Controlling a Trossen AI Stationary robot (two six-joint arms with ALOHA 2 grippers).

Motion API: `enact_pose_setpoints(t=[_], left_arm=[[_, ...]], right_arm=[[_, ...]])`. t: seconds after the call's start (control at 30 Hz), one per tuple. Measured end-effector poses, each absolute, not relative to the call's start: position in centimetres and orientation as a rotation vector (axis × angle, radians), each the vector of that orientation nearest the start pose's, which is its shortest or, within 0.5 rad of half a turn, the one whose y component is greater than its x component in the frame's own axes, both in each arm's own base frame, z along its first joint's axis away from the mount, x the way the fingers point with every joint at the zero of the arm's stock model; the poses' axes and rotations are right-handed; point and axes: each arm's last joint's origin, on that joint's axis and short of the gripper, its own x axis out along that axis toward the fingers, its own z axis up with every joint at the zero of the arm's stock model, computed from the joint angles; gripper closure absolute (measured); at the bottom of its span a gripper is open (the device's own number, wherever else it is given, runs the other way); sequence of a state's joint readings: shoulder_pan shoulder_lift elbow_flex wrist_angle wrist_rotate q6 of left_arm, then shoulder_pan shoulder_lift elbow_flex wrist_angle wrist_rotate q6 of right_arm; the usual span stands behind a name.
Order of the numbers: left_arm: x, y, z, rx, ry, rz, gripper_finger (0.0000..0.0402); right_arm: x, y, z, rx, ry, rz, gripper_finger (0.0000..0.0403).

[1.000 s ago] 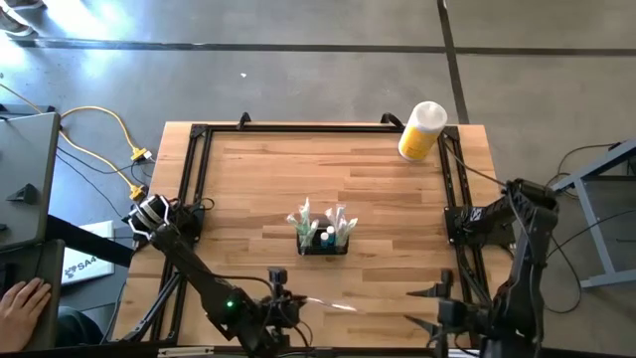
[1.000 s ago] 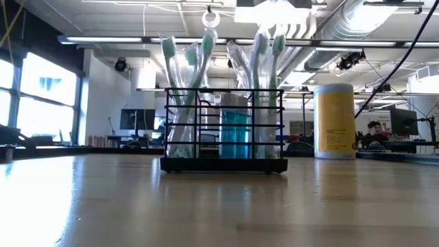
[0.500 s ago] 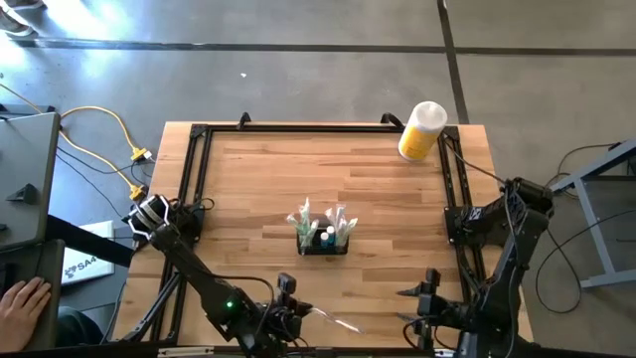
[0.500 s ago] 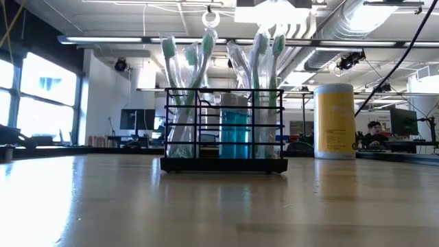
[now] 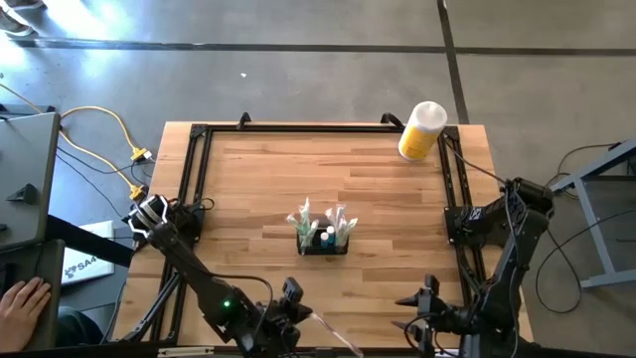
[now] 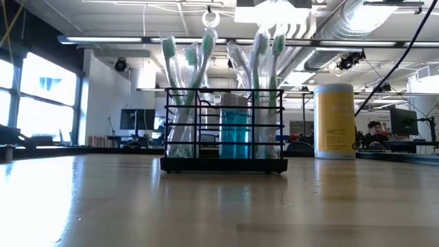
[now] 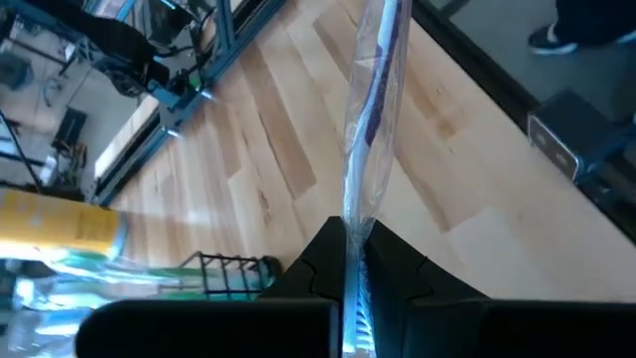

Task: Pick & Place toothbrushing station
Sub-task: Put the violet toothbrush into the black wire organizer

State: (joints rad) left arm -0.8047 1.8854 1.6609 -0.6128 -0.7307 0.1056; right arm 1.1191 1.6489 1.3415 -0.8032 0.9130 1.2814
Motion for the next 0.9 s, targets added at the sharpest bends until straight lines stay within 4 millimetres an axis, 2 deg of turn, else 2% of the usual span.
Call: enact_pose_setpoints(t=[0.13,0.27,0.6,0.9], left_arm=[[29.9,-28.3,30.0,0.786,0.626,-0.137,0.0391],[29.6,-28.1,31.6,0.879,0.648,-0.199,0.0391],[28.8,-27.4,35.6,0.993,0.667,-0.284,0.039],[29.5,-26.7,36.2,0.964,0.674,-0.333,0.039]], right_arm=[[16.3,28.7,26.7,0.397,0.552,-0.23,0.0186],[16.1,28.5,25.9,0.489,0.532,-0.273,0.0186],[17.2,27.7,25.8,0.541,0.432,-0.343,0.0186],[17.7,27.9,26.0,0.495,0.422,-0.317,0.0186]])
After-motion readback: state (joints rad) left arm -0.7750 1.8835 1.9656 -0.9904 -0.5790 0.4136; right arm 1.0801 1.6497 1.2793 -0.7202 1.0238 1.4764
